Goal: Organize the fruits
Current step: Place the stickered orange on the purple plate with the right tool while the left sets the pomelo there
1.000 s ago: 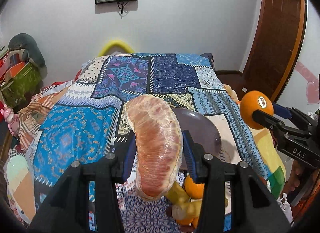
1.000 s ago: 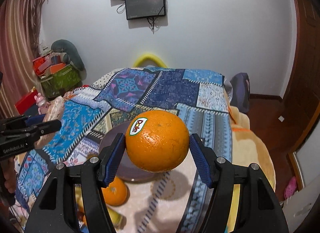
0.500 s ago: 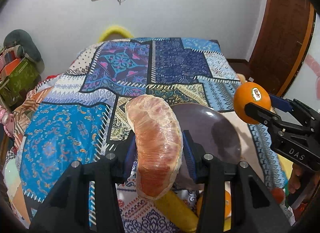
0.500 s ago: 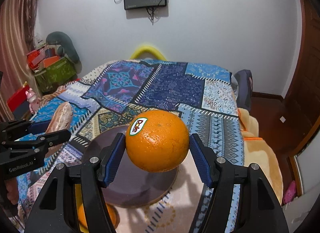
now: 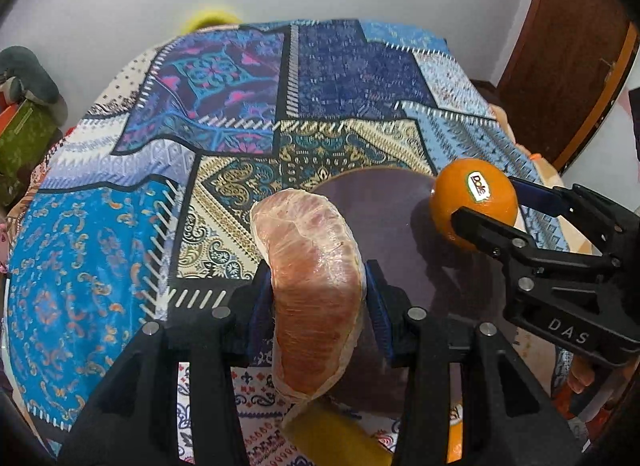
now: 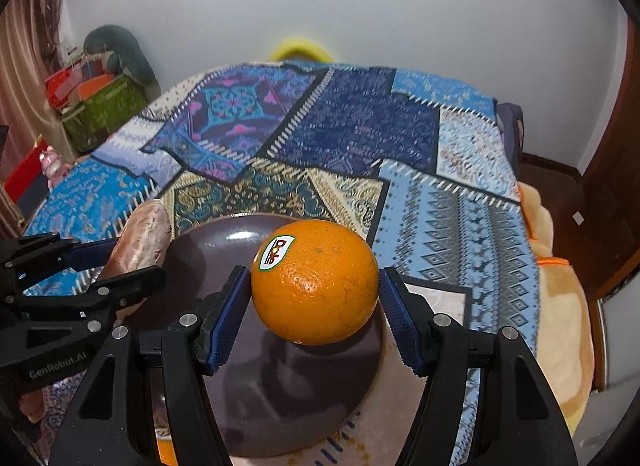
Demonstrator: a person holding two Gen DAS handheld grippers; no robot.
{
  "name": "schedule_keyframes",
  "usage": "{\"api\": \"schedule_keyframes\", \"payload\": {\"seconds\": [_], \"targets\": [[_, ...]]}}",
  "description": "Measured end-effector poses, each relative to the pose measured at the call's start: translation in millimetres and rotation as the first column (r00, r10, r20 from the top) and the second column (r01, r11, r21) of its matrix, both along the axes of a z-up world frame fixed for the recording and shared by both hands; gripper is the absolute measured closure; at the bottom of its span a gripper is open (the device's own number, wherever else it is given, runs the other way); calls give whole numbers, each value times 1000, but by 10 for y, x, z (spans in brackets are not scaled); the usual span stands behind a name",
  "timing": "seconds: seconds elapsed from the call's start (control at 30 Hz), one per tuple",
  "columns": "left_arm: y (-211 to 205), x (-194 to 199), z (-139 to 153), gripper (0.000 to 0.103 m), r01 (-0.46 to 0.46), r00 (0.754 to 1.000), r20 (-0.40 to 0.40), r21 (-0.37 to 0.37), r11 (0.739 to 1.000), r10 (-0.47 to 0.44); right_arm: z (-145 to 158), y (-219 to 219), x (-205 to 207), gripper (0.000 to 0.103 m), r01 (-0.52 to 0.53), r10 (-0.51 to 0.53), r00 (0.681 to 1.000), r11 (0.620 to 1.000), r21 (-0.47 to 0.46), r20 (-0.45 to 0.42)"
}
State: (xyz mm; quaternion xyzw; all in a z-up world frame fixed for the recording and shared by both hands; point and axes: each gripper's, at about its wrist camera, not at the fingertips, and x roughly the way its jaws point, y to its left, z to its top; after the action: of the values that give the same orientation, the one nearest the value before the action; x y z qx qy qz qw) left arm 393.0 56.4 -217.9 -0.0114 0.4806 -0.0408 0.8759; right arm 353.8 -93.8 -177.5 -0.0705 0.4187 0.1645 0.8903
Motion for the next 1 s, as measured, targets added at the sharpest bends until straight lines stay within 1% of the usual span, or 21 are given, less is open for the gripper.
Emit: {"api": "schedule_keyframes", "payload": {"seconds": [0.17, 0.3, 0.43, 0.53, 0.57, 0.6, 0.67, 0.87, 1.0], "targets": [[-31, 70, -109, 59, 15, 1000, -27, 27, 1000, -14, -111, 29, 101, 41, -1, 0, 999, 1000, -17, -54], [-37, 82, -123, 58, 18, 999, -29, 30, 999, -17, -169, 55, 122, 40, -7, 5, 997, 999, -37, -71], [-28, 78, -116, 58, 22, 999, -28, 19, 1000, -21, -163, 77, 141, 40, -17, 13, 997, 998, -55, -76], [-30, 47, -65, 53, 22, 1000, -16, 23, 1000, -21, -169, 75, 141, 38, -18, 13, 996, 998, -57, -86], [-31, 33, -46, 49, 23, 1000, -12, 22, 999, -22, -173, 72, 136, 38, -16, 11, 996, 998, -55, -88], [-37, 13, -23, 47, 27, 1000, -6, 22, 999, -26, -177, 61, 132, 38, -15, 10, 996, 998, -53, -91], [-48, -34, 24, 47, 27, 1000, 5, 36, 999, -27, -171, 54, 120, 38, -17, 12, 995, 999, -48, -96], [-17, -228, 215, 47, 11, 999, 39, 34, 999, -12, 80, 5, -40, 38, -14, 12, 999, 999, -47, -38], [22, -448, 417, 46, -6, 997, 80, 38, 999, 3, 286, -88, -227, 37, -7, 7, 1000, 1000, -17, -4]]}}
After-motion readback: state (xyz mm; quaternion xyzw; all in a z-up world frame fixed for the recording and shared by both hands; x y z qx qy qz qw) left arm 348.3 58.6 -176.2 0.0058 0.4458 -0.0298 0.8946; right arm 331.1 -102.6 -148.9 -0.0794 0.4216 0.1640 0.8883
